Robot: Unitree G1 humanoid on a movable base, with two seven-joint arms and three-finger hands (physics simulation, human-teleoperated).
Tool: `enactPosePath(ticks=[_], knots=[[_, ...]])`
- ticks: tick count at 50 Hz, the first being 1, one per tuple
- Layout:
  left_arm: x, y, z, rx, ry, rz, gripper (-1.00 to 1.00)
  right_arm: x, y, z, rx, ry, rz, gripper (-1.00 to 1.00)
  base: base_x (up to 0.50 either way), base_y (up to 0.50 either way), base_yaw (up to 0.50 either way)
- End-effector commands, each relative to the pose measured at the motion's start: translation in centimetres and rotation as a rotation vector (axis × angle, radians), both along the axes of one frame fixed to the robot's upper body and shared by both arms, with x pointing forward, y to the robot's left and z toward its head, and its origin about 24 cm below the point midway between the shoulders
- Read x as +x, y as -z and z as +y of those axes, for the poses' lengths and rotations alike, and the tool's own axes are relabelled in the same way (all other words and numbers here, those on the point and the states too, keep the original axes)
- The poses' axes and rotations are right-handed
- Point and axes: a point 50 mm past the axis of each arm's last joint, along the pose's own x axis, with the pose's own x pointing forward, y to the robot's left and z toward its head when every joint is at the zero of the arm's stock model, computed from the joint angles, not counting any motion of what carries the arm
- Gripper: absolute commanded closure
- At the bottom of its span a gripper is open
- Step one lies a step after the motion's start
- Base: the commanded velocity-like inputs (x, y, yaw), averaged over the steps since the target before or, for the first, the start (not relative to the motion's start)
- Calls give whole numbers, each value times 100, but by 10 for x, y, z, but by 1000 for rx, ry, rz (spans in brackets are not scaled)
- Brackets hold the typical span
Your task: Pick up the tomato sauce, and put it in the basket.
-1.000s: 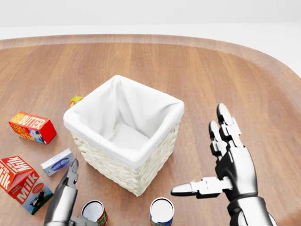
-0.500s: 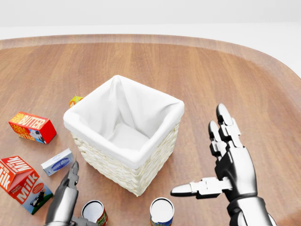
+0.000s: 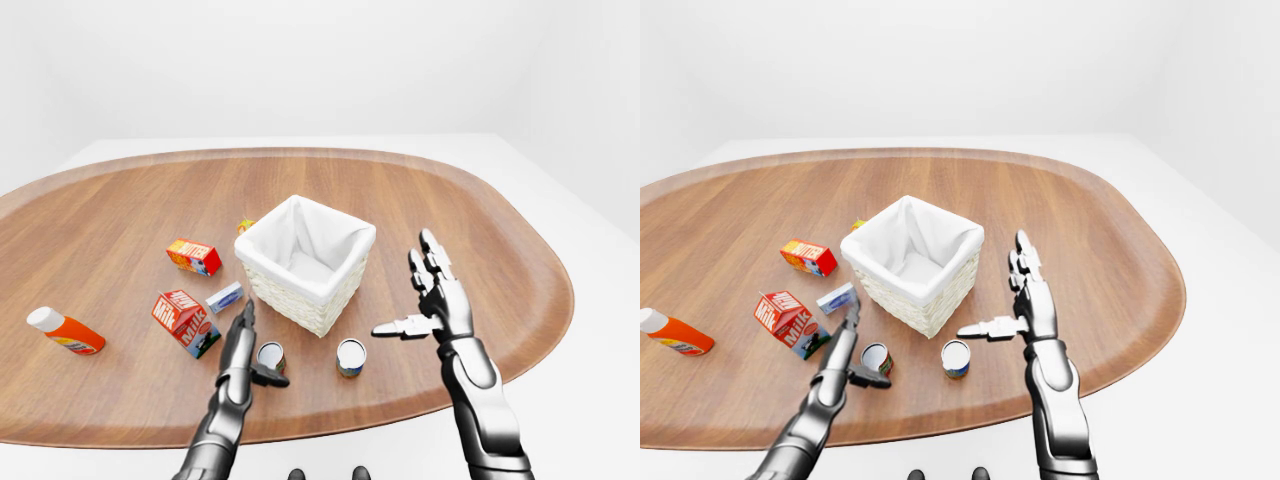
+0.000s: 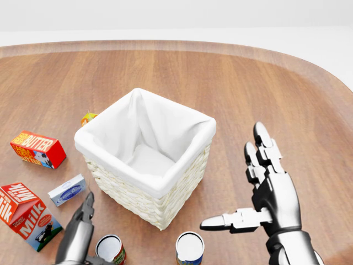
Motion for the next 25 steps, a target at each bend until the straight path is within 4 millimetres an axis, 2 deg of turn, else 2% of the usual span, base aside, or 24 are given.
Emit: enactPosePath(ticks=[1, 10, 25], knots=[[-1, 3, -2, 6, 3, 9, -100, 0, 0, 0, 0, 0, 0, -100, 0, 0, 0], [-1, -1, -4, -4, 15, -6, -100, 0, 0, 0, 0, 0, 2, -100, 0, 0, 0], [-1, 7, -1, 17, -4, 29, -100, -1, 0, 0, 0, -1, -1, -100, 0, 0, 0]])
